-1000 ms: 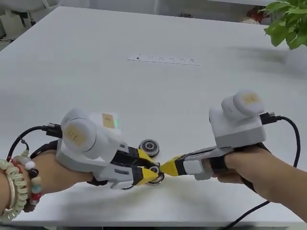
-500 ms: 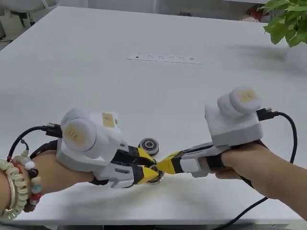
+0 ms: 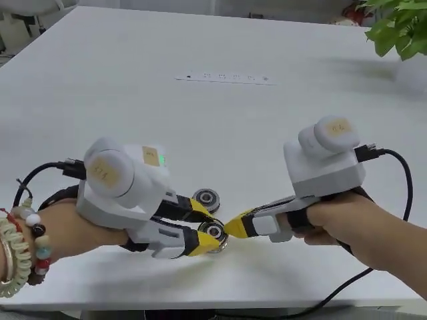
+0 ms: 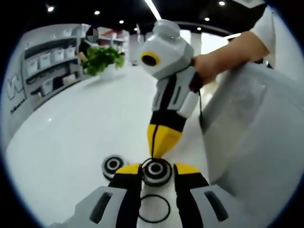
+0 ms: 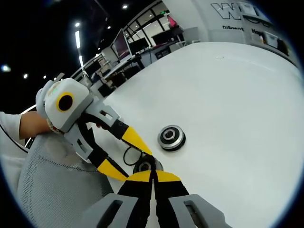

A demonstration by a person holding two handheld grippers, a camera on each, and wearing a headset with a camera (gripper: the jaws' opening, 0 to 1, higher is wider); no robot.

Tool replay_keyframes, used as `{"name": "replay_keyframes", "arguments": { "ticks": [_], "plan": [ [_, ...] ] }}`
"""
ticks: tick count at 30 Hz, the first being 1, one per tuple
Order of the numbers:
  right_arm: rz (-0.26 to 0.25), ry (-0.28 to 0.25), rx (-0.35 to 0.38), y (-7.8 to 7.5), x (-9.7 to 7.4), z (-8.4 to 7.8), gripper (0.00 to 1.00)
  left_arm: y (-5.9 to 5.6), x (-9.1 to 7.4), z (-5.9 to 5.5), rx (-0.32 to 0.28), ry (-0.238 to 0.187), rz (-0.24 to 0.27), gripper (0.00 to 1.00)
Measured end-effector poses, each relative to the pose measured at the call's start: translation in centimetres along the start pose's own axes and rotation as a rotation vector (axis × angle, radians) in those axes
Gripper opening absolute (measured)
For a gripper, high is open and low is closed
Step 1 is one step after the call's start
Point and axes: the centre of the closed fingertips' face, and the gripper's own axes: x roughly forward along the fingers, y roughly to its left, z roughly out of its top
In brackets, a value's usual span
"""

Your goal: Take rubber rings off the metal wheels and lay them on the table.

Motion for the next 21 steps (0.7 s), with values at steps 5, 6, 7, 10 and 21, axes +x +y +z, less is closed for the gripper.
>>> {"name": "replay_keyframes", "arguments": {
  "ticks": [5, 6, 7, 10, 21],
  "plan": [
    [-0.007, 0.005, 0.003, -0.1, 0.0, 0.0, 0.0, -0.3, -0.5, 0.7, 0.035, 0.008, -0.014, 0.39],
    [-0.006, 0.004, 0.002, -0.1, -0.1, 0.0, 0.0, -0.5, -0.8, 0.8, 0.051, 0.014, -0.025, 0.41],
    [-0.006, 0.003, 0.001, 0.0, -0.1, 0.1, 0.0, -0.5, -1.0, 1.0, 0.058, 0.015, -0.027, 0.43],
    [-0.005, 0.001, -0.004, 0.1, -0.2, 0.1, 0.0, -0.4, -1.9, 2.3, 0.066, 0.006, -0.032, 0.51],
    [0.006, -0.022, -0.003, 0.7, -0.5, 0.7, 0.0, -0.1, -7.0, 3.3, 0.099, 0.005, 0.008, 0.58]
  ]
}}
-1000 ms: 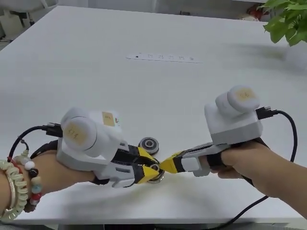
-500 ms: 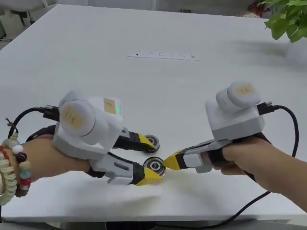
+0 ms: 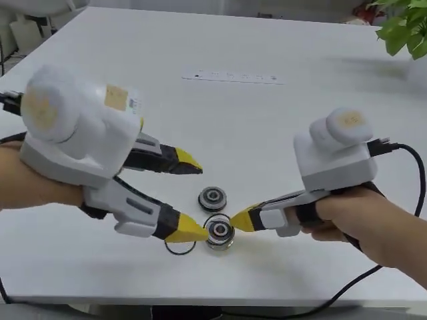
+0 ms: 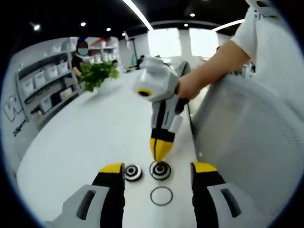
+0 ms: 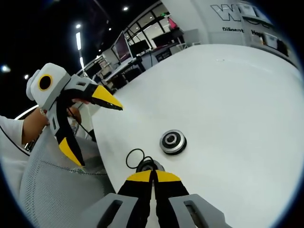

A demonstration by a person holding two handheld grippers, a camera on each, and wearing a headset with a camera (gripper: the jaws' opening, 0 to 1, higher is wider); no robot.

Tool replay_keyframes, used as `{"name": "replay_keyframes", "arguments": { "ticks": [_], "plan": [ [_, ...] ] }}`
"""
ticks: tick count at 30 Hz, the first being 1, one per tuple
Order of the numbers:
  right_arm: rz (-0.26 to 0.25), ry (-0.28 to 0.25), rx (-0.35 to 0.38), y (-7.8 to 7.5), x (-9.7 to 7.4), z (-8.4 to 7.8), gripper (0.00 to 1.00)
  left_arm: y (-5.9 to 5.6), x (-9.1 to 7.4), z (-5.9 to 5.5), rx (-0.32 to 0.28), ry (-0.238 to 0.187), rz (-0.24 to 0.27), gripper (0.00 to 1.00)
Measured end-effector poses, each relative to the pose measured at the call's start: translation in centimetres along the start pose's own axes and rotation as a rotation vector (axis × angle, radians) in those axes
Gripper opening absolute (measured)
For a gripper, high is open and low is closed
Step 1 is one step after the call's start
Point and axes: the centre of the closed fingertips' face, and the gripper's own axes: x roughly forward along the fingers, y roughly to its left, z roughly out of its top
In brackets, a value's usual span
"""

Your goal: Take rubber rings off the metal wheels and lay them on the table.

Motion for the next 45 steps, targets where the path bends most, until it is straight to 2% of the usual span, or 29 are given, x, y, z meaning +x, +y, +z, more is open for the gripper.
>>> {"name": "replay_keyframes", "arguments": {
  "ticks": [3, 10, 16, 19, 22, 28, 32, 36, 40, 45],
  "plan": [
    [0.005, -0.006, -0.004, 0.2, -0.1, 0.2, 0.0, 0.1, -1.5, -0.4, -0.002, 0.009, 0.025, 0.61],
    [0.012, -0.022, 0.005, 0.3, -0.3, 0.5, 0.0, 0.0, -3.9, -1.7, -0.007, 0.038, 0.064, 0.67],
    [0.013, -0.054, 0.016, 0.2, -0.8, 1.2, 0.0, 0.2, -5.7, -2.2, -0.047, 0.016, 0.123, 0.68],
    [0.013, -0.068, 0.02, 0.2, -1.1, 1.5, 0.0, -0.2, -6.2, -2.5, -0.078, -0.003, 0.14, 0.68],
    [0.014, -0.093, 0.026, 0.2, -1.4, 1.9, 0.0, -0.5, -6.4, -3.1, -0.1, -0.009, 0.155, 0.69],
    [0.014, -0.13, 0.027, 0.4, -1.9, 2.8, 0.0, -1.2, -6.8, -3.9, -0.186, -0.052, 0.185, 0.69],
    [0.016, -0.149, 0.03, 0.5, -2.0, 3.2, 0.0, -1.4, -6.9, -4.6, -0.202, -0.055, 0.202, 0.7],
    [0.017, -0.157, 0.03, 0.6, -2.0, 3.4, 0.0, -1.5, -7.0, -4.7, -0.242, -0.084, 0.22, 0.71],
    [0.028, -0.161, 0.017, 1.2, -1.7, 3.5, 0.0, -1.8, -6.9, -5.3, -0.265, -0.086, 0.23, 0.72],
    [0.046, -0.158, -0.005, 1.9, -1.1, 3.5, 0.0, -2.0, -6.7, -5.2, -0.287, -0.097, 0.228, 0.73]
  ]
}}
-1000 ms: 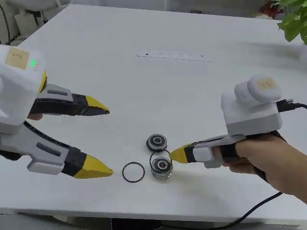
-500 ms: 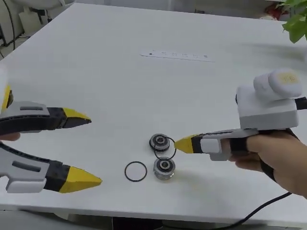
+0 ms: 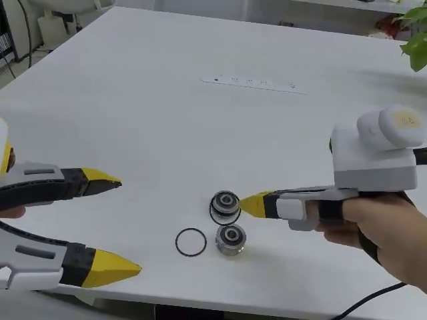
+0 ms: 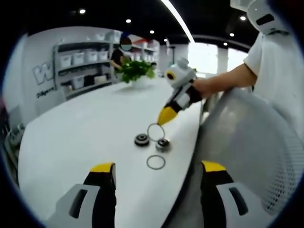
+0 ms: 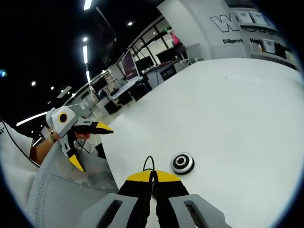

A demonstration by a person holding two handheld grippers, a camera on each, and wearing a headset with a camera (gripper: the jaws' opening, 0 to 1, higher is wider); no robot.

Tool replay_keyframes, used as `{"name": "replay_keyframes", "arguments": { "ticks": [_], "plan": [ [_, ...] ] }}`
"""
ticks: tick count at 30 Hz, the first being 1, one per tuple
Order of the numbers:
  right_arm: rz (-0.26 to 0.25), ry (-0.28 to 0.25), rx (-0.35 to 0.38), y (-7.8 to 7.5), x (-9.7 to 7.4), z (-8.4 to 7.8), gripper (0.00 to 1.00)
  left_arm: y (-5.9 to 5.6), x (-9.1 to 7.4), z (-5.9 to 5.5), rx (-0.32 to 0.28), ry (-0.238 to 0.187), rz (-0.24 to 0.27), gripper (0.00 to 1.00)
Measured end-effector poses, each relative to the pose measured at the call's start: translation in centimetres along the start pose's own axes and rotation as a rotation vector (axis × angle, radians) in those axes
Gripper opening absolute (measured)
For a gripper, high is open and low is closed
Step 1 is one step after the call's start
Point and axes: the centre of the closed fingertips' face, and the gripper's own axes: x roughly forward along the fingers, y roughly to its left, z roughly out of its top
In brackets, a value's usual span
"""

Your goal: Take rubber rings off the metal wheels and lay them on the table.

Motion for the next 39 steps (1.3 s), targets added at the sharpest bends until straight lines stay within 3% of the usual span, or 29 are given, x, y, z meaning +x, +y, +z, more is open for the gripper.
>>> {"name": "replay_keyframes", "arguments": {
  "ticks": [6, 16, 20, 25, 31, 39],
  "plan": [
    [0.024, 0.022, -0.047, 1.1, 0.9, -0.4, 0.0, -0.1, 0.0, 0.2, -0.021, -0.021, -0.004, 0.75],
    [-0.001, 0.053, -0.152, 1.7, 2.9, -0.9, 0.0, 0.0, -0.1, 0.0, -0.024, -0.018, 0.0, 0.74],
    [-0.027, 0.091, -0.179, 1.2, 3.5, -1.8, 0.0, 0.0, -0.1, 0.1, -0.026, -0.021, -0.002, 0.74],
    [-0.012, 0.116, -0.208, 1.6, 4.0, -2.6, 0.0, 0.1, -0.1, 0.2, -0.044, -0.036, 0.004, 0.74],
    [-0.008, 0.127, -0.266, 1.7, 4.6, -2.9, 0.0, 0.1, -0.1, 0.3, -0.046, -0.041, 0.003, 0.73],
    [-0.048, 0.142, -0.309, 0.7, 4.6, -3.1, 0.0, 0.1, -0.1, 0.3, -0.046, -0.043, 0.001, 0.72]
  ]
}}
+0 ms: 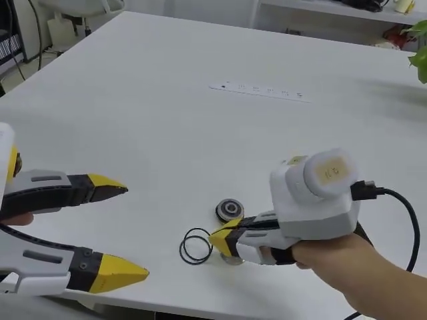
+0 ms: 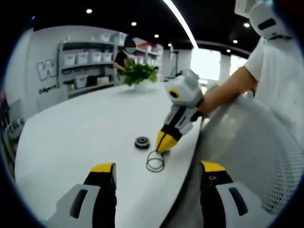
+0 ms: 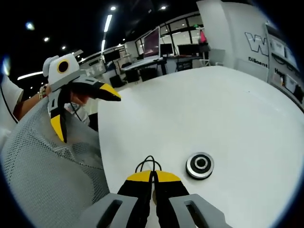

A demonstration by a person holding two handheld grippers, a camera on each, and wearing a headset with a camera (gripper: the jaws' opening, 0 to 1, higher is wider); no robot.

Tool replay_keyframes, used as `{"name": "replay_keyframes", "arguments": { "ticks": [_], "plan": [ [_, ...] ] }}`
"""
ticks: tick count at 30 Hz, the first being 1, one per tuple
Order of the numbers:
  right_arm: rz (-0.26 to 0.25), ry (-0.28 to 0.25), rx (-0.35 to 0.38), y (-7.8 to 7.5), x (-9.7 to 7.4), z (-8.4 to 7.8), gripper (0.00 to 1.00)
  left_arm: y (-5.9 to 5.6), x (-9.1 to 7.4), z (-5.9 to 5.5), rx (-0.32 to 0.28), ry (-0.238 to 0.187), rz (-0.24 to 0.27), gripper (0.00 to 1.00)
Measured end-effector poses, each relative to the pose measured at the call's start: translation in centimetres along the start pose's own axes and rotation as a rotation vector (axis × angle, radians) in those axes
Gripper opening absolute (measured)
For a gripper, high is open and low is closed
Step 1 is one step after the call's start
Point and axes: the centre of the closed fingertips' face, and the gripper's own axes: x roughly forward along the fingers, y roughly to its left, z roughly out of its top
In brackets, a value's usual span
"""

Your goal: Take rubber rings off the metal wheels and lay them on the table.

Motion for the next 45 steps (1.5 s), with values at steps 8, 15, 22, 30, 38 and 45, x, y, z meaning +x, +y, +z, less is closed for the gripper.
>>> {"name": "replay_keyframes", "arguments": {
  "ticks": [8, 15, 22, 30, 38, 45],
  "plan": [
    [-0.012, 0.008, -0.035, -0.2, 0.3, -0.1, 0.0, 0.0, 0.0, -0.1, -0.001, 0.004, 0.0, 0.71],
    [-0.029, -0.02, -0.055, -0.8, 0.3, 0.5, 0.03, 0.0, 0.0, -0.2, -0.005, 0.005, 0.002, 0.71],
    [-0.037, -0.013, -0.06, -1.2, 0.1, 0.4, 0.03, 0.1, -0.1, -0.2, -0.001, 0.009, 0.006, 0.7],
    [-0.074, -0.093, -0.046, -2.2, -1.2, 2.8, 0.07, 0.1, -0.1, -0.1, 0.0, 0.003, 0.007, 0.71],
    [-0.072, -0.217, -0.066, -2.7, -3.3, 6.9, 0.13, 0.0, 0.0, -0.1, 0.021, 0.015, 0.003, 0.72],
    [-0.097, -0.266, -0.08, -4.1, -4.4, 8.8, 0.15, 0.0, -0.1, 0.1, 0.038, 0.016, 0.0, 0.73]
  ]
}}
